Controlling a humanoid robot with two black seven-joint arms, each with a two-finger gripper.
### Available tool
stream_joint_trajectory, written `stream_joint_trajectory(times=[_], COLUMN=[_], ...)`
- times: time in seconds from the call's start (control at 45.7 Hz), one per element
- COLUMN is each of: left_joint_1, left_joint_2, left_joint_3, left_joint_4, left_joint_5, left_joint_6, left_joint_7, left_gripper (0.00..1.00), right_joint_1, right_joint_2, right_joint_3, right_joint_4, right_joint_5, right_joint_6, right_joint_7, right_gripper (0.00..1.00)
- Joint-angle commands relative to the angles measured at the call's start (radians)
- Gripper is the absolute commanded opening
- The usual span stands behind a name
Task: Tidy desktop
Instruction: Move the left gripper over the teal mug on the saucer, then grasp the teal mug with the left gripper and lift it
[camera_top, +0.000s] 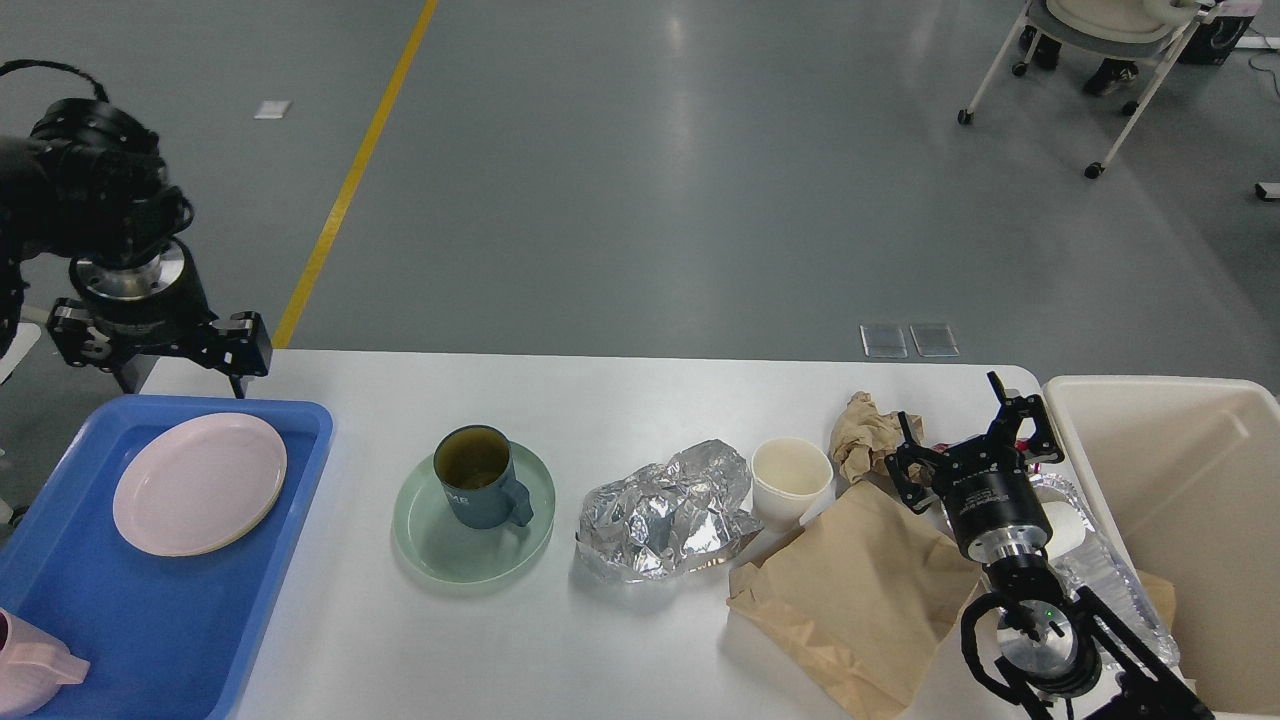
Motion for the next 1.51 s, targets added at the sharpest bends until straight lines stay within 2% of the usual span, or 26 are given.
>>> stream_joint_trajectory(times=[0.0,0.175,0.262,0.656,0.744,0.831,1.094,1.247,1.487], left_joint_1=[-0.081,-0.188,-0.185,0.092,0.152,0.201,0.281,0.327,0.371], left_joint_2=[-0.076,-0.122,-0.145,-0.175,-0.179,-0.18,-0.205,-0.229,-0.244], left_joint_3=[-0.005,-0.006,-0.011,-0.077,-0.103,-0.138,-0.216,-0.222,-0.222], left_joint_4=[-0.037,-0.092,-0.107,0.029,0.086,0.14,0.273,0.287,0.295], left_joint_5=[-0.003,-0.012,-0.012,-0.019,-0.018,-0.018,-0.018,-0.019,-0.018], left_joint_6=[0.0,0.0,0.0,0.0,0.069,0.093,0.122,0.181,0.201], left_joint_7=[-0.054,-0.072,-0.072,-0.061,-0.057,-0.055,-0.054,-0.054,-0.054], left_gripper=[0.92,0.93,0.94,0.94,0.94,0.94,0.94,0.94,0.94], right_joint_1=[0.0,0.0,0.0,0.0,0.0,0.0,0.0,0.0,0.0], right_joint_2=[0.0,0.0,0.0,0.0,0.0,0.0,0.0,0.0,0.0], right_joint_3=[0.0,0.0,0.0,0.0,0.0,0.0,0.0,0.0,0.0], right_joint_4=[0.0,0.0,0.0,0.0,0.0,0.0,0.0,0.0,0.0], right_joint_5=[0.0,0.0,0.0,0.0,0.0,0.0,0.0,0.0,0.0], right_joint_6=[0.0,0.0,0.0,0.0,0.0,0.0,0.0,0.0,0.0], right_joint_7=[0.0,0.0,0.0,0.0,0.0,0.0,0.0,0.0,0.0], right_gripper=[1.0,1.0,1.0,1.0,1.0,1.0,1.0,1.0,1.0])
